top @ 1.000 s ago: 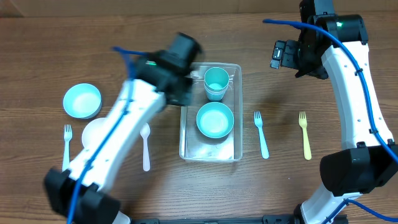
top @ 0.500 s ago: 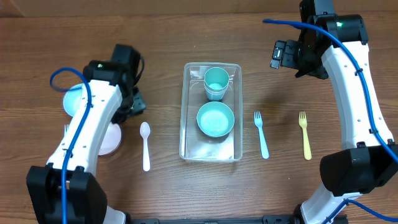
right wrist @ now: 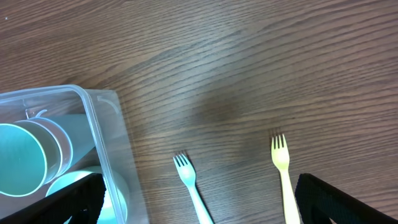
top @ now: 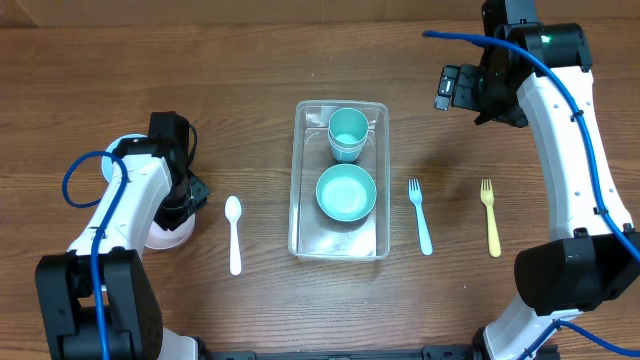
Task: Pack container
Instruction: 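Move left gripper to the pink bowl and grasp its rim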
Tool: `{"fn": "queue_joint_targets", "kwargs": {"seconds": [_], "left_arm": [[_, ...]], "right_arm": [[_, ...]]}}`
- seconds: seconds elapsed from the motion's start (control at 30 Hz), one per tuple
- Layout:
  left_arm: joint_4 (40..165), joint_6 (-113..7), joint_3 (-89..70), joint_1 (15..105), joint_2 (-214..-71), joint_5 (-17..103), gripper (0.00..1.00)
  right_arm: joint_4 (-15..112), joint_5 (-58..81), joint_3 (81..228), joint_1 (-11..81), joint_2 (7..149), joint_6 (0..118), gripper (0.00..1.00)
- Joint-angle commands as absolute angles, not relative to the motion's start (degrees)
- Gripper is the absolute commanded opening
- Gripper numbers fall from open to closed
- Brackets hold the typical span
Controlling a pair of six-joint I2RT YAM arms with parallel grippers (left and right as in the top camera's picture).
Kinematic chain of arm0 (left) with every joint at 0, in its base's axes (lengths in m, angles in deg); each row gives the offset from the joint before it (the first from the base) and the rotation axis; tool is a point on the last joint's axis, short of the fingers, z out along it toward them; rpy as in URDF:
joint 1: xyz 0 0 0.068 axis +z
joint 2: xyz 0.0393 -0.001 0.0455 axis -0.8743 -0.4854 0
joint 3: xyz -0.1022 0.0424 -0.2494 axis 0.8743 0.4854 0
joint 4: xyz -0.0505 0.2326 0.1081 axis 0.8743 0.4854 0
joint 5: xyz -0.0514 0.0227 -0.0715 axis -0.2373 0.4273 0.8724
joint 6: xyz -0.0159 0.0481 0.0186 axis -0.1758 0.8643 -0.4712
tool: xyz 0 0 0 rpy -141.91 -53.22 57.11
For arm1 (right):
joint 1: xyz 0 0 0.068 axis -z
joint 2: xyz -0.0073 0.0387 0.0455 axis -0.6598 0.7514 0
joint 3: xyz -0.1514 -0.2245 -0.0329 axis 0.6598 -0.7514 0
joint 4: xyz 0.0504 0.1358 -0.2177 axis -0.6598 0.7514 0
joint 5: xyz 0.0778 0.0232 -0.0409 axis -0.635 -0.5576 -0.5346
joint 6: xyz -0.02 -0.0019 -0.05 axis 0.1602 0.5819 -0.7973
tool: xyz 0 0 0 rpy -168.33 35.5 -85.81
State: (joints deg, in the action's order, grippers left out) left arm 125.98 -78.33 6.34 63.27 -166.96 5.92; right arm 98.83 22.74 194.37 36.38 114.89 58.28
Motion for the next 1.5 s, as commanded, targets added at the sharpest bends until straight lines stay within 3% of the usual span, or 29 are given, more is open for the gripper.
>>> {"fn": "queue_joint_targets", "kwargs": {"seconds": [0.0,0.03,0.23,0.47,0.57,0.9,1.27,1.47], "left_arm": [[122.81,-79.53,8.44,63.68,-166.81,4.66,0.39],[121.43,-79.53,9.14,63.68,-166.81,4.7,0.42],[117.17,-78.0,10.05,63.66,-166.81,4.72,0.42],[115.47,-77.22,9.92,63.66,-166.79,5.33,0.36],[115.66,-74.86,9.03,63.66,-166.76,9.38,0.31],[121.72,-72.78,1.92,63.68,-166.61,15.02,0.3],[119.99,-70.51,0.59,63.16,-166.87,14.71,0.36],[120.19,-75.01,1.42,62.33,-171.03,12.37,0.35]], "right_arm": [[98.57,23.13,195.9,36.53,112.92,58.5,1.0],[98.57,23.13,195.9,36.53,112.92,58.5,1.0],[98.57,23.13,195.9,36.53,112.92,58.5,1.0],[98.57,23.13,195.9,36.53,112.92,58.5,1.0],[98.57,23.13,195.9,36.53,112.92,58.5,1.0],[98.57,23.13,195.9,36.53,112.92,58.5,1.0],[98.57,23.13,195.9,36.53,112.92,58.5,1.0],[98.57,23.13,195.9,36.53,112.92,58.5,1.0]]}}
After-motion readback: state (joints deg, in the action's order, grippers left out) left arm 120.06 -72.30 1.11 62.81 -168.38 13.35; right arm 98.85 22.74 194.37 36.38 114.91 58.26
